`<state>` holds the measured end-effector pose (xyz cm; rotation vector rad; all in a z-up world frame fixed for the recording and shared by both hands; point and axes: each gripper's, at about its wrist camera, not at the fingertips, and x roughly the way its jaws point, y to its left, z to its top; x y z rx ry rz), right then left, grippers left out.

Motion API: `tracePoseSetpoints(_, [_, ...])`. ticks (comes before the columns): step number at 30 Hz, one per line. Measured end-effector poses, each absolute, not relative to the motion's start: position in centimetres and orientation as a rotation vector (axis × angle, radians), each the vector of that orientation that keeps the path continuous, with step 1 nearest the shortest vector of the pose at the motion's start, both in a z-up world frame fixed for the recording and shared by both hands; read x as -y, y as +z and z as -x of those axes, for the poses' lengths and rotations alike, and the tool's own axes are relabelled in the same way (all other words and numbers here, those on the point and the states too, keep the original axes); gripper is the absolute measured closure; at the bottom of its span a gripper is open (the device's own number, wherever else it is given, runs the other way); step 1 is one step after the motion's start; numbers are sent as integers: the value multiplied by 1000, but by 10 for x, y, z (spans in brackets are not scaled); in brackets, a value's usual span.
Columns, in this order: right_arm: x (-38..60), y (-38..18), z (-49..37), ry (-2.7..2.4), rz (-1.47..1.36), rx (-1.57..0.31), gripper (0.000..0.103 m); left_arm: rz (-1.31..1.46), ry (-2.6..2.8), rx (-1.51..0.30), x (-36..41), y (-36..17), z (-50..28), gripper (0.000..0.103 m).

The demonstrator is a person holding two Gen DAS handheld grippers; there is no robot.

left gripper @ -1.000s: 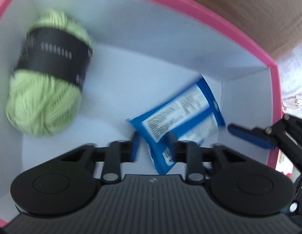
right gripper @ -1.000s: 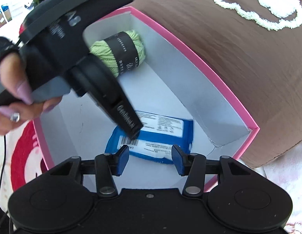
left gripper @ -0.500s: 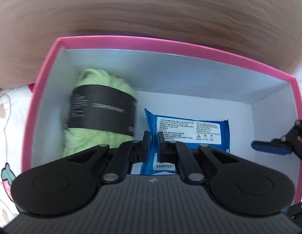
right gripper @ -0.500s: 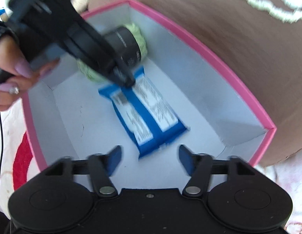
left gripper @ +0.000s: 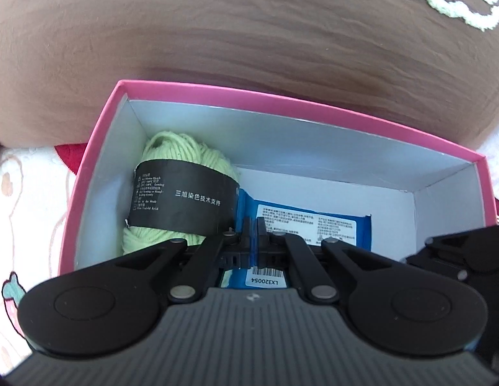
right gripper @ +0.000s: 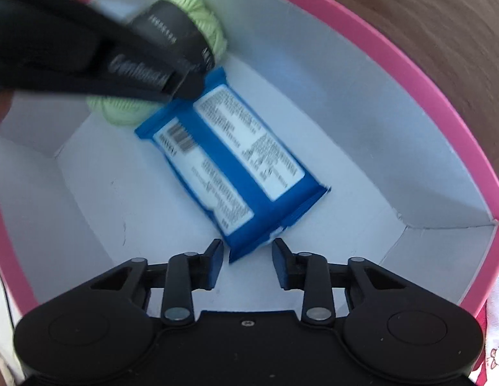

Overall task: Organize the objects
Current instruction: 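Lower the wet-wipe pack beside the yarn ball and open the left gripper, then withdraw the left gripper from the box toward the white tissue pack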

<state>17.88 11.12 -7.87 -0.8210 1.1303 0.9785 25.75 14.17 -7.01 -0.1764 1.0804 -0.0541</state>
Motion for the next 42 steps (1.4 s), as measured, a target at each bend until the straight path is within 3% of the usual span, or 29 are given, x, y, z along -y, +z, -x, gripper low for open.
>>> tracePoseSetpoints(2, [-111,-76,-182,977,758,-1143,74,160,-57,-1067,-140,-68,-255,103])
tracePoseSetpoints(12, [-109,-80,-203,866,526,-1160,76,140,-74,-1000,-131,-46,-241,100])
tracePoseSetpoints(24, [-55,-42,-174,951,499,-1001,73,131,-112,-1025,-141,-20,-240,100])
tracePoseSetpoints(27, [-40,-29,-155,953,501,-909,67,95,-103,-1035,-159,6,-223,100])
tracePoseSetpoints(29, [-14,3,-151,938,508,-834,56,86,-100,-1039,-163,6,-215,100])
tracePoseSetpoints(42, [36,81,-112,995,436,-744,51,49,-172,-1030,-152,53,-153,78])
